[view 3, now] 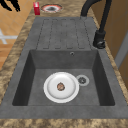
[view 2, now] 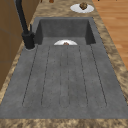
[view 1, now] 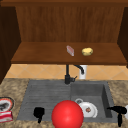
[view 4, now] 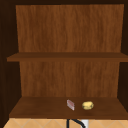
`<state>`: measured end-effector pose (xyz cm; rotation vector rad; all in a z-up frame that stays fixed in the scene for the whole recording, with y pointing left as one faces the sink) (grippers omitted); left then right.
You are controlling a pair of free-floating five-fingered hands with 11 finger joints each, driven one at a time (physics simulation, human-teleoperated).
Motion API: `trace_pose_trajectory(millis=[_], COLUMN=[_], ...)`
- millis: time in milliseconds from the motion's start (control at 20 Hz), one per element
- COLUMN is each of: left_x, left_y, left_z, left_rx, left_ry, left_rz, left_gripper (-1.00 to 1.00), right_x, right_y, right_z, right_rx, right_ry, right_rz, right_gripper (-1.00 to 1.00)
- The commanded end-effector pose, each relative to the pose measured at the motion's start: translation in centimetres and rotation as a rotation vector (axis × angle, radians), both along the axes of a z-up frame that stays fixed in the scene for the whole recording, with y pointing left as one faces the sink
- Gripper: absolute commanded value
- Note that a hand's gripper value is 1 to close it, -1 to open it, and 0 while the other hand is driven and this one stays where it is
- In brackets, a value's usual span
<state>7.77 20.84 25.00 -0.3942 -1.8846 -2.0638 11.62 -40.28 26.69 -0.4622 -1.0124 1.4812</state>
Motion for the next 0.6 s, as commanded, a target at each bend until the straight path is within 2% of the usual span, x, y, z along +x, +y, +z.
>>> trace_pose_trajectory(millis=[0,550], left_x=[0.0,0.0], left_y=[0.0,0.0], left_z=[0.0,0.0], left_rx=[0.000,0.000], left_ry=[0.000,0.000], left_rz=[0.000,0.000], left_gripper=[0.00,0.00], right_x=[-0.4,-3.0], right_y=[1.4,5.9], right_z=[0.0,0.4], right_rx=[-0.011,-0.041], right_ry=[0.000,-0.057], right_rz=[0.000,-0.074], right_gripper=[-1.00,-1.00])
